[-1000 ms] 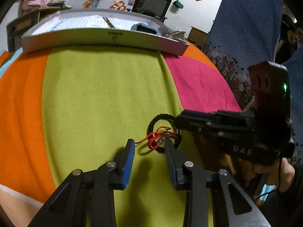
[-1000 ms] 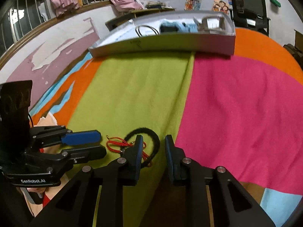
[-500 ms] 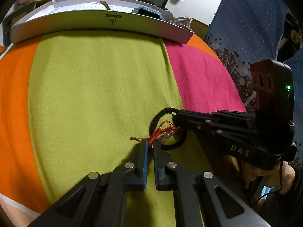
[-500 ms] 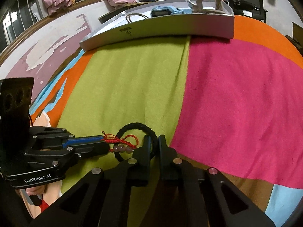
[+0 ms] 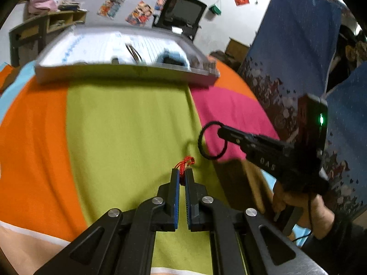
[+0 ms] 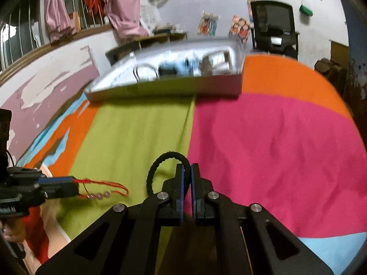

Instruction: Organize jewelry

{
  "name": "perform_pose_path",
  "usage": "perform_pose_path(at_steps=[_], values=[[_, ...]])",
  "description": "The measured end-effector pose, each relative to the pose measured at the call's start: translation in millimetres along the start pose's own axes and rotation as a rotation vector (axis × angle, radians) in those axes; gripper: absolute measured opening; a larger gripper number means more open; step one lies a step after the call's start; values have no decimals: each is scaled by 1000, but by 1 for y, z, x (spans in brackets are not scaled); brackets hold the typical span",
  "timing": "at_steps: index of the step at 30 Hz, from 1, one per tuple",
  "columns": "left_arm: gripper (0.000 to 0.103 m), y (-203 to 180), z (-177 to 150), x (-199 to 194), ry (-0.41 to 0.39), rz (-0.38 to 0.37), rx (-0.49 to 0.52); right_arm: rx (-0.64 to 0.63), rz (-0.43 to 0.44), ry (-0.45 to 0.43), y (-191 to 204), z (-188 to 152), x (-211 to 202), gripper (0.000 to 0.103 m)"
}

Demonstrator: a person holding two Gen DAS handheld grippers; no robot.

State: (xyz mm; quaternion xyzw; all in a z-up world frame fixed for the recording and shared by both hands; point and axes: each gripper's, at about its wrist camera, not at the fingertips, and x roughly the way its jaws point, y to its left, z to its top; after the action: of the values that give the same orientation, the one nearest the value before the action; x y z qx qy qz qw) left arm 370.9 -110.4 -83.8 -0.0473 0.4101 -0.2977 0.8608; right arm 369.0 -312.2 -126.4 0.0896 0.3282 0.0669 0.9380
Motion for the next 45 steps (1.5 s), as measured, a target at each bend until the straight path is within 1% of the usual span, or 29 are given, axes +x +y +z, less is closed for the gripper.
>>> perform_pose_path(at_steps=[2,5,6,9,11,12,13,14,16,18,20,23,26,30,34,36,38,39,40,41,42,43,44,45], values=[[5,3,4,-7,-21,-16,-31,-4,-7,-44,4,13,-8,5],[5,8,17,-12,-49,-10,-59,-29,6,-134,10,38,-20,5],[5,9,23,-14,-60,2,-58,-42,10,-181,13,50,-25,5],[5,16,44,-21,-115,35,-69,-51,20,-248,14,78,-27,5],[5,22,61,-30,-176,62,-80,-42,21,-281,13,98,-20,5],[5,27,72,-34,-226,82,-93,-35,27,-288,15,106,-16,5],[5,32,80,-37,-259,95,-100,-24,35,-297,17,114,-9,5],[5,34,85,-37,-278,107,-102,-23,37,-307,21,121,-2,5],[5,43,100,-35,-322,155,-100,-42,23,-309,31,129,10,5],[5,51,111,-26,-333,197,-101,-76,-19,-304,39,132,23,5],[5,64,118,-12,-334,230,-123,-100,-39,-288,44,135,36,5],[5,77,121,8,-320,245,-127,-96,-45,-271,46,142,49,5],[5,92,120,20,-318,263,-126,-83,-41,-243,49,151,65,5],[5,105,119,28,-298,256,-137,-94,-47,-207,55,148,82,6],[5,110,116,32,-290,234,-136,-98,-67,-190,61,147,87,7],[5,111,115,33,-285,238,-131,-104,-87,-181,60,148,87,8],[6,109,116,32,-280,263,-115,-101,-104,-169,59,148,85,13],[8,107,116,31,-277,279,-110,-97,-109,-168,58,147,82,14],[11,105,118,29,-276,291,-112,-95,-115,-171,58,147,79,19],[14,103,119,26,-278,292,-115,-94,-126,-180,58,146,73,26],[20,101,119,23,-284,291,-119,-94,-127,-190,58,146,67,30],[30,97,120,17,-295,289,-120,-93,-126,-204,58,146,59,37],[36,94,119,14,-302,289,-119,-94,-130,-224,59,146,49,40],[47,90,118,8,-318,288,-117,-98,-134,-242,60,147,39,40]])
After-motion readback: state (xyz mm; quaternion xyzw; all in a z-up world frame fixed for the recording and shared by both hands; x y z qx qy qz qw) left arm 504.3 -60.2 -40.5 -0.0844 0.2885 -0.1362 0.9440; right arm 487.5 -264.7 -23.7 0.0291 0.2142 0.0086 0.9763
